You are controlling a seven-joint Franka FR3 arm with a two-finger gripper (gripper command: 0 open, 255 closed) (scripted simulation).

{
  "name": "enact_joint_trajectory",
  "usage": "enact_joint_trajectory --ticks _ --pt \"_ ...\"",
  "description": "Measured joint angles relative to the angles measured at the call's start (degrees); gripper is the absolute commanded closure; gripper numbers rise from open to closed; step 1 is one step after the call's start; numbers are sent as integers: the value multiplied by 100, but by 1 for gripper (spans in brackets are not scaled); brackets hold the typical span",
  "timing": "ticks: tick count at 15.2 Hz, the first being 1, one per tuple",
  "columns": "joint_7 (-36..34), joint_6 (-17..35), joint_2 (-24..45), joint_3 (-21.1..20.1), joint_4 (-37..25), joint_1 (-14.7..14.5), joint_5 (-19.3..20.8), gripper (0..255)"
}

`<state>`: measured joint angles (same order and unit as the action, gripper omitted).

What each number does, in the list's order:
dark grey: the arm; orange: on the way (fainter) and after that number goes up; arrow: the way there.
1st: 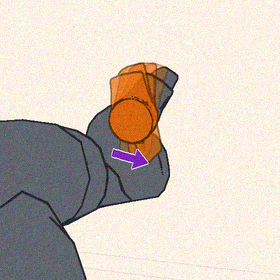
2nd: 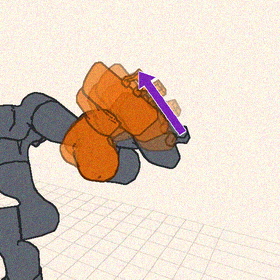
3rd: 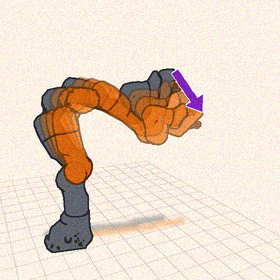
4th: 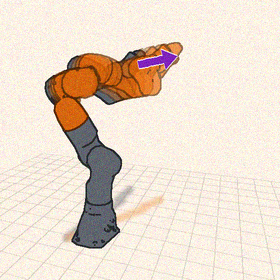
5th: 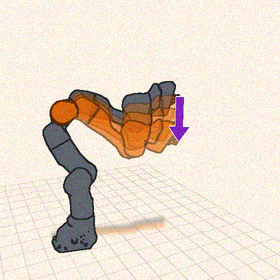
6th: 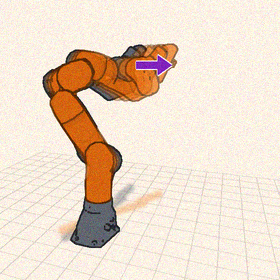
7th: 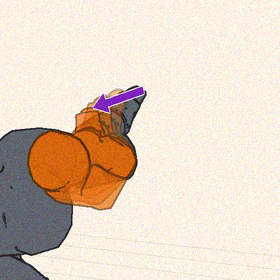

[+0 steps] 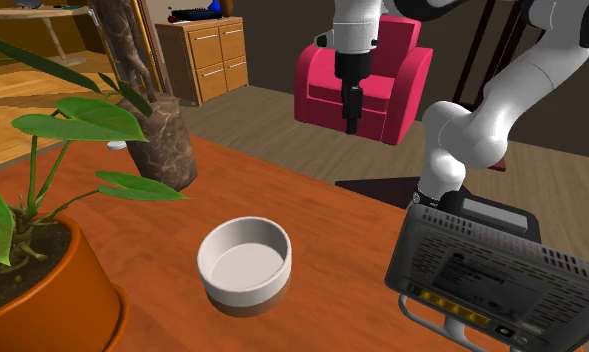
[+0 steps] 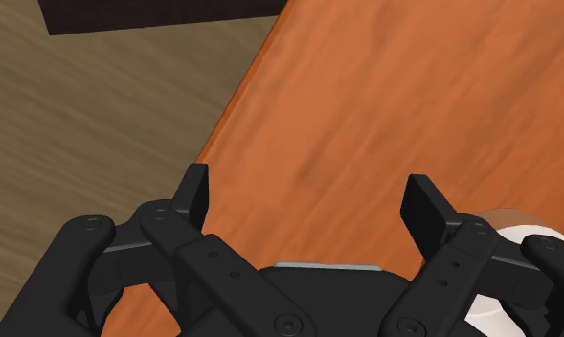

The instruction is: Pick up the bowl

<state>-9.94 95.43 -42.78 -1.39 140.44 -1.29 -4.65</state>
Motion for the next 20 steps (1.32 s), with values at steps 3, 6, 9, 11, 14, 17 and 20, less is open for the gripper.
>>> enact_joint_trajectory --ticks 3,6,9,11,14,17,20 --pt "-87 207 220 -99 -43 -37 -51 0" --pt "-254 618 724 -287 -210 -94 -120 0" --pt "-461 1035 1274 -502 -430 -151 -168 0" --pt "-611 1289 1649 -646 -610 -183 -174 0" --pt "-865 1638 2303 -863 -997 -221 -128 0" --pt "-1106 1976 2911 -1043 -1335 -250 -21 0" --pt "-1339 2191 3515 -1180 -1785 -272 149 0"
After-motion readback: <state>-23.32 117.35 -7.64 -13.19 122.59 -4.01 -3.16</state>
